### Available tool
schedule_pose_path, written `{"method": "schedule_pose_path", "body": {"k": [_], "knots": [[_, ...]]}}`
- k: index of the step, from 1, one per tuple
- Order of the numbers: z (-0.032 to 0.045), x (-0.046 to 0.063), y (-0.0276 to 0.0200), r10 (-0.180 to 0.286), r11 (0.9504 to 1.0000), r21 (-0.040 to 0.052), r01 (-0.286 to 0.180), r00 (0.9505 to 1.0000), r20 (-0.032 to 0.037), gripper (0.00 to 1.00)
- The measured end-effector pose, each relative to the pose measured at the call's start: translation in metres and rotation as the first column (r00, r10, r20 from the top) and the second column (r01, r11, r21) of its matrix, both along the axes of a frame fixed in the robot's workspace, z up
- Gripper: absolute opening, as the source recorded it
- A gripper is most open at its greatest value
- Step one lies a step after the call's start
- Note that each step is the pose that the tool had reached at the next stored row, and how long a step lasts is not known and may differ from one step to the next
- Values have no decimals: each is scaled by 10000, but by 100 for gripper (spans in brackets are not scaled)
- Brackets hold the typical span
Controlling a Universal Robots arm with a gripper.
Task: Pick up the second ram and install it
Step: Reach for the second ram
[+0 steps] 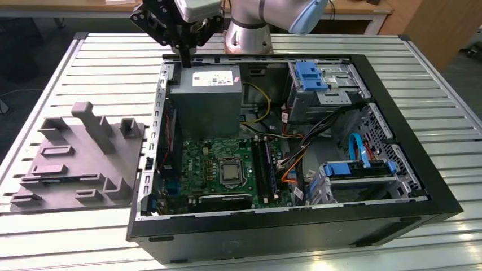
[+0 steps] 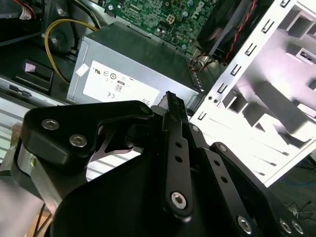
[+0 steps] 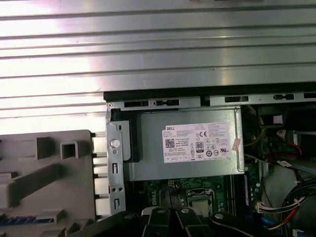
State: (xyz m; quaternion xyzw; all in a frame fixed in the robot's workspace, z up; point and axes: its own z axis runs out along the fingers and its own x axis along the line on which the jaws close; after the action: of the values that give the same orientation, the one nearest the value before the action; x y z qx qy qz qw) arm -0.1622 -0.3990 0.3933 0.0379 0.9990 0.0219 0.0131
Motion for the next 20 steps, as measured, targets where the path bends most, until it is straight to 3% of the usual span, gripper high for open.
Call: {"method": "schedule_pose_path", "body": {"k": [20], "knots": [[0, -433, 0, -1, 10000, -1, 1, 10000, 4, 10]]}}
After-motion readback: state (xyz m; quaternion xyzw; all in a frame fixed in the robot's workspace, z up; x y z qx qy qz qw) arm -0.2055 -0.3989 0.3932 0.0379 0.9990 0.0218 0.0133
